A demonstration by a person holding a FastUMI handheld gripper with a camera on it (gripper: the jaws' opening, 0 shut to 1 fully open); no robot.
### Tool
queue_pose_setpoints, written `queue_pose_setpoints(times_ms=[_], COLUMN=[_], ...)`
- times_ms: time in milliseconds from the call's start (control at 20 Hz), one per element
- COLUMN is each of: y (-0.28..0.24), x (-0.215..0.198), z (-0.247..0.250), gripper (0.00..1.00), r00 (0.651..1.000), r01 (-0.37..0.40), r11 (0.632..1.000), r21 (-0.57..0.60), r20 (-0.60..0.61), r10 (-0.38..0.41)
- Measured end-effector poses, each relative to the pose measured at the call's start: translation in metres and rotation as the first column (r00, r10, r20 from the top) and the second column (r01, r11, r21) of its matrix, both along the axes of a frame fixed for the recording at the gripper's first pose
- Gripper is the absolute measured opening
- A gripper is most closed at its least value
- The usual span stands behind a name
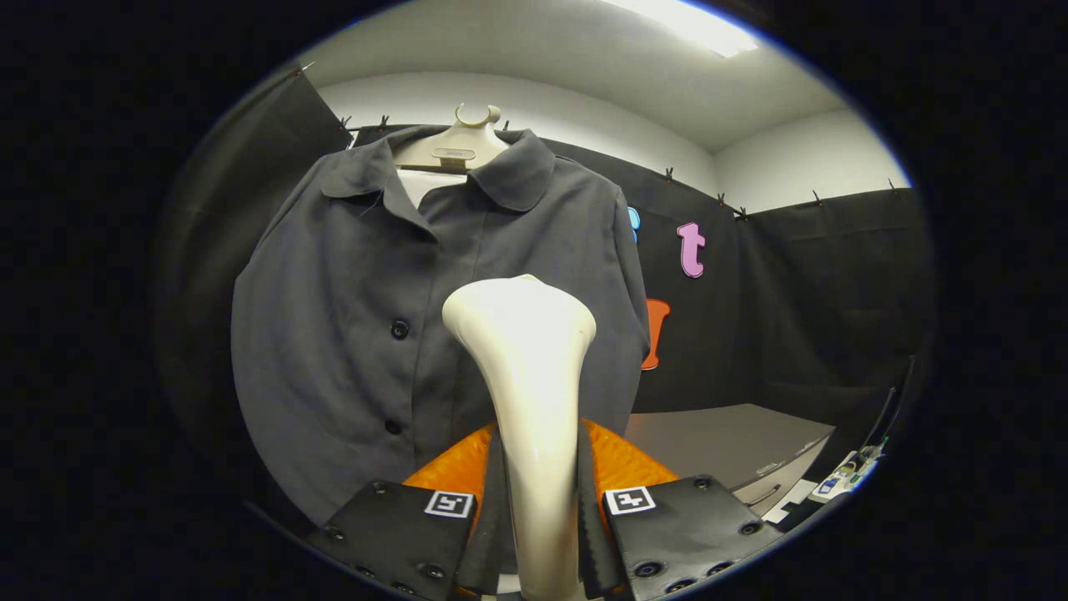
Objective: Iron the clothes twice with a garment steamer, once on the left side and once on the right side.
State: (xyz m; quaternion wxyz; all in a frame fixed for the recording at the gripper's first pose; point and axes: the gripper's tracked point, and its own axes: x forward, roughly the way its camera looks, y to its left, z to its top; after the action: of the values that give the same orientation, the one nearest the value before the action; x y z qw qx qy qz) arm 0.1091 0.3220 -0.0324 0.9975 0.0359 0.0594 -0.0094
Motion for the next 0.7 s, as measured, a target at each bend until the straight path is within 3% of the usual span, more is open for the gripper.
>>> queue_pose_setpoints(times_ms=[700], y=[0.028], x=[-0.051], z=[-0.105], gripper=[0.44], r00=[0.981], r01=[-0.071], r11=[0.997], r21=[-0.018], r20=[-0.185], r10=[0.067])
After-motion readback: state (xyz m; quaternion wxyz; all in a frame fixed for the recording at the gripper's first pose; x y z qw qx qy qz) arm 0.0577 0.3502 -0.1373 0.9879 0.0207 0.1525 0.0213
